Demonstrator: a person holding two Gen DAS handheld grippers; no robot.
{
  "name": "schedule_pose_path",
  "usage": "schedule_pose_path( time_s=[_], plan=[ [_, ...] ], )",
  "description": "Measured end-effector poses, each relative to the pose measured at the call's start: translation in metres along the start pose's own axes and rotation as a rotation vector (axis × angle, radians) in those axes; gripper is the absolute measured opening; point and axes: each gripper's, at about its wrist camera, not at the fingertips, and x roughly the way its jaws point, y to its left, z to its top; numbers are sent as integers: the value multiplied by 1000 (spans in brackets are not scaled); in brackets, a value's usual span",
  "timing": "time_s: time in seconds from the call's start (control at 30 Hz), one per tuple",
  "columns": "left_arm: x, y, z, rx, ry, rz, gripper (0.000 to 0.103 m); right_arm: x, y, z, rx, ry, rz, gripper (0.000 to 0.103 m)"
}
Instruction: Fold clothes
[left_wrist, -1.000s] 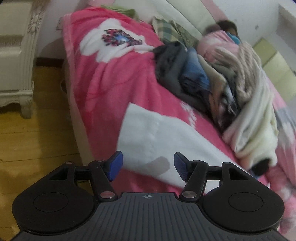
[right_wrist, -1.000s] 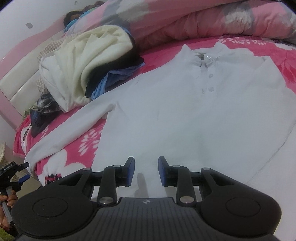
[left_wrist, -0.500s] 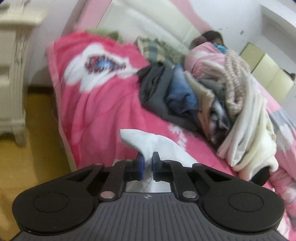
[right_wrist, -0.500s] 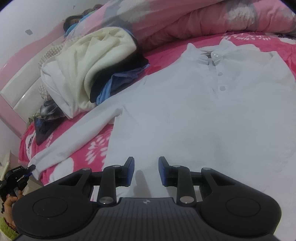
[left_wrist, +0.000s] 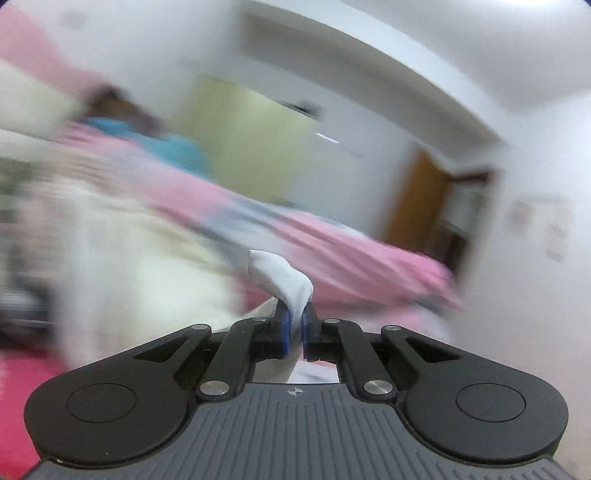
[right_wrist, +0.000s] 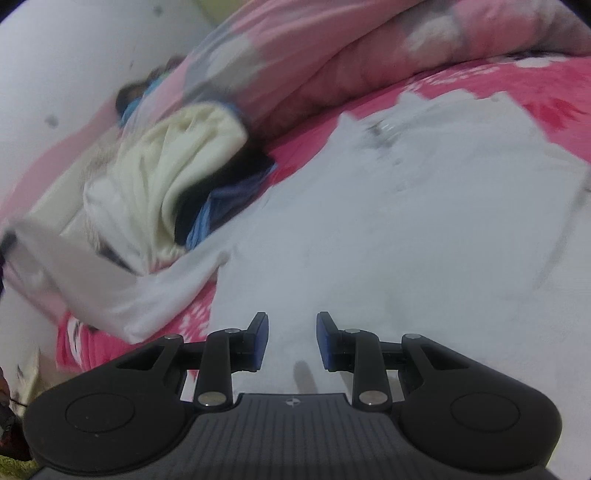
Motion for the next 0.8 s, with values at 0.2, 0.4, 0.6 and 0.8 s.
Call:
schedule_pose_path(
  time_s=[0.2, 0.4, 0.6, 0.8],
  plan=[
    [92, -98, -83, 159, 280, -204, 5, -62, -53, -10, 123, -124, -30, 31],
    [145, -135, -171, 278, 599, -231, 34, -103, -108, -31, 261, -186, -86, 31],
    [112, -116, -145, 340, 615, -202, 58, -102, -130, -39, 327, -167, -26, 38],
    [57, -90, -93, 507, 531, -52, 62, -90, -118, -35, 332, -132, 29, 49]
  ],
)
